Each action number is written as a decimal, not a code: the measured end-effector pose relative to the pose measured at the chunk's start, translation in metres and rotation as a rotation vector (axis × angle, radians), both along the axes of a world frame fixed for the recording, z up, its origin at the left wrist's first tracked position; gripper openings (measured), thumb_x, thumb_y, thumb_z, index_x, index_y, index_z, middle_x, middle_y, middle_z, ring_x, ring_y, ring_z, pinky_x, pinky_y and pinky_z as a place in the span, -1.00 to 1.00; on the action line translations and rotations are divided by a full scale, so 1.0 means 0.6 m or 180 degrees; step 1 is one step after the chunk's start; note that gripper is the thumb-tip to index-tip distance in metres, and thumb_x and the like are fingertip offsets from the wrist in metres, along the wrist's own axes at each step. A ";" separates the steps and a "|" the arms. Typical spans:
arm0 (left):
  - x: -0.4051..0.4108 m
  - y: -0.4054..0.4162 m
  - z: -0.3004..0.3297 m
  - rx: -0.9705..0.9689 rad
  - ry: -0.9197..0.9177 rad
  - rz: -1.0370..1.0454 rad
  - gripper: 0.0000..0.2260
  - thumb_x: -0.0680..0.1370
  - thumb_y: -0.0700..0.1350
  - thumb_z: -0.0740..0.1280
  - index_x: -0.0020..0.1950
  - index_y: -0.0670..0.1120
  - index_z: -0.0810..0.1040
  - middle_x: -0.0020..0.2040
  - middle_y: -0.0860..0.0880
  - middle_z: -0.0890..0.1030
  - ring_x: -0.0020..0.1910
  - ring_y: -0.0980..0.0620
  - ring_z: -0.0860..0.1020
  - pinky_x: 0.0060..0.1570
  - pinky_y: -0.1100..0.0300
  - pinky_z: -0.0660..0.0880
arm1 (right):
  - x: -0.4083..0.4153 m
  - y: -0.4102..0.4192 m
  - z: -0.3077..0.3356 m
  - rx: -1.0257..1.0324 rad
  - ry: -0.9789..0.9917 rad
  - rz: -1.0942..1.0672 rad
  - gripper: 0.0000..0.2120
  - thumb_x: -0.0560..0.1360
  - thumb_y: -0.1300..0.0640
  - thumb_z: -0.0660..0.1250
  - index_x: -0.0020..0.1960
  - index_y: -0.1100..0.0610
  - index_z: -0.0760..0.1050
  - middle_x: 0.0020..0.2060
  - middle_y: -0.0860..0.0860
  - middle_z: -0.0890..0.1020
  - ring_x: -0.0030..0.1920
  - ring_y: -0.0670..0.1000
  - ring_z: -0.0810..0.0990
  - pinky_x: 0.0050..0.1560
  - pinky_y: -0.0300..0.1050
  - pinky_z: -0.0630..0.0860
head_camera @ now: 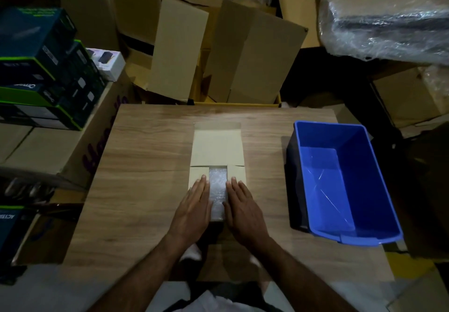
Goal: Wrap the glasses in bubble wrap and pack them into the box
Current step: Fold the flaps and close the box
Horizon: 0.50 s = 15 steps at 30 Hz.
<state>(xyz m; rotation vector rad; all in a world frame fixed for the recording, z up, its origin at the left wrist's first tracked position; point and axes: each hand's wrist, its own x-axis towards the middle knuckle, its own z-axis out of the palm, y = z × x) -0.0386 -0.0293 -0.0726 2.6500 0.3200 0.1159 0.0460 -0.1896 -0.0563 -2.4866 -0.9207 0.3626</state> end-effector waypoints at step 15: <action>0.114 0.090 0.022 -0.0286 0.0374 0.0277 -0.44 0.65 -0.07 0.30 0.62 0.06 0.21 0.63 -0.20 -0.29 0.60 -0.26 0.11 0.47 -0.03 0.31 | 0.105 0.050 -0.003 0.0252 0.0422 -0.0298 -0.44 0.64 -0.12 0.20 0.60 -0.16 0.14 0.64 0.12 -0.13 0.57 0.18 0.20 0.28 0.08 0.52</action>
